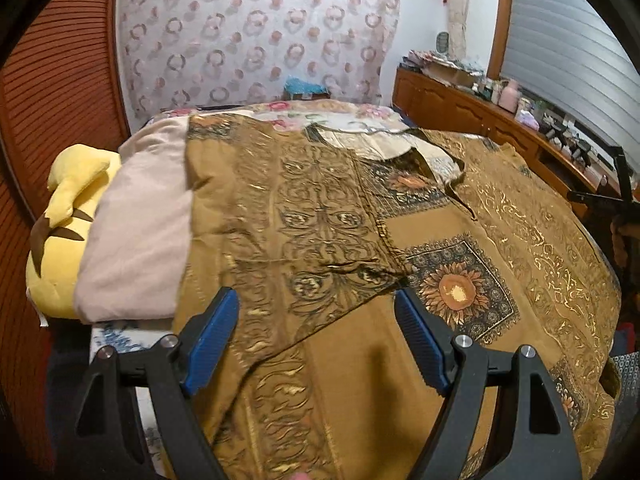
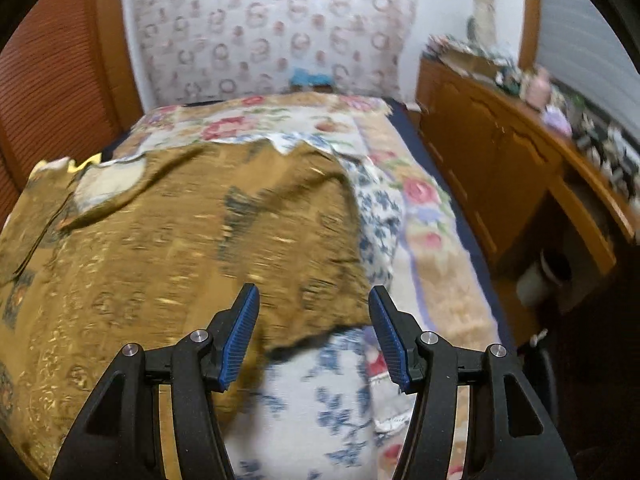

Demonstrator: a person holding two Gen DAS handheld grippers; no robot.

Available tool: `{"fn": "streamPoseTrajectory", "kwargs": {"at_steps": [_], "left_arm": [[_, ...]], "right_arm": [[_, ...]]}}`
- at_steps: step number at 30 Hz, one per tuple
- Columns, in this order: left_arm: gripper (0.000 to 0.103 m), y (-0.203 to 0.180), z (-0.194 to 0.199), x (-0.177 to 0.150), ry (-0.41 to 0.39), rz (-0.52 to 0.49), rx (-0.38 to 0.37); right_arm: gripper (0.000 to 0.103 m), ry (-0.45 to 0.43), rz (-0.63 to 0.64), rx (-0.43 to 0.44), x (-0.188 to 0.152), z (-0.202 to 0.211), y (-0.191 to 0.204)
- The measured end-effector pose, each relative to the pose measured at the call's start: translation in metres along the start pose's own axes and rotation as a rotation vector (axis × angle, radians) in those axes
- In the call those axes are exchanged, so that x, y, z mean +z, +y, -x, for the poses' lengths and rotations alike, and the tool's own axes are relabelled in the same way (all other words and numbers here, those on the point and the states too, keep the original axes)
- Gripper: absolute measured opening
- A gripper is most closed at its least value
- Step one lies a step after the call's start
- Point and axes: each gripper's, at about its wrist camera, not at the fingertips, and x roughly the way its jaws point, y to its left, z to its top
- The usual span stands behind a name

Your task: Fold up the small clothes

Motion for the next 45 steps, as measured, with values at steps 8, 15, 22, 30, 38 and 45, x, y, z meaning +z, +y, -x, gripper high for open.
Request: {"fn": "streamPoseTrajectory", "kwargs": {"at_steps": [8, 15, 22, 30, 38, 45], "left_arm": [[0.08, -0.02, -0.016, 0.008, 0.044, -0.027, -0.05], [0.08, -0.026, -0.032, 0.01, 0.103, -0.033, -0.066], [0.08, -0.031, -0.035, 0.01, 0.115, -0.062, -0.03], [0.091, -0.041, -0.042, 0.01, 0.138, -0.116, -0.002], [0.1, -0.043, -0.043, 0.009, 0.15, -0.128, -0.007], [0.103, -0.044, -0.043, 0.01, 0.156, -0.132, -0.005]], "right_arm": [[0.055, 0.062, -0.067, 0.058, -0.004, -0.017, -0.011], [0.039, 0.055, -0.044, 0.065, -0.009, -0.016, -0.006], [0.011, 0.006, 0.053, -0.03, -0.006, -0.009, 0.004], [0.004, -0.14, 0.124, -0.003, 0.011, 0.024, 0.029], [0.004, -0.14, 0.236, 0.137, 0.007, 0.034, 0.091], [0.004, -0.004, 0.29, 0.187, -0.024, 0.003, 0.125]]}}
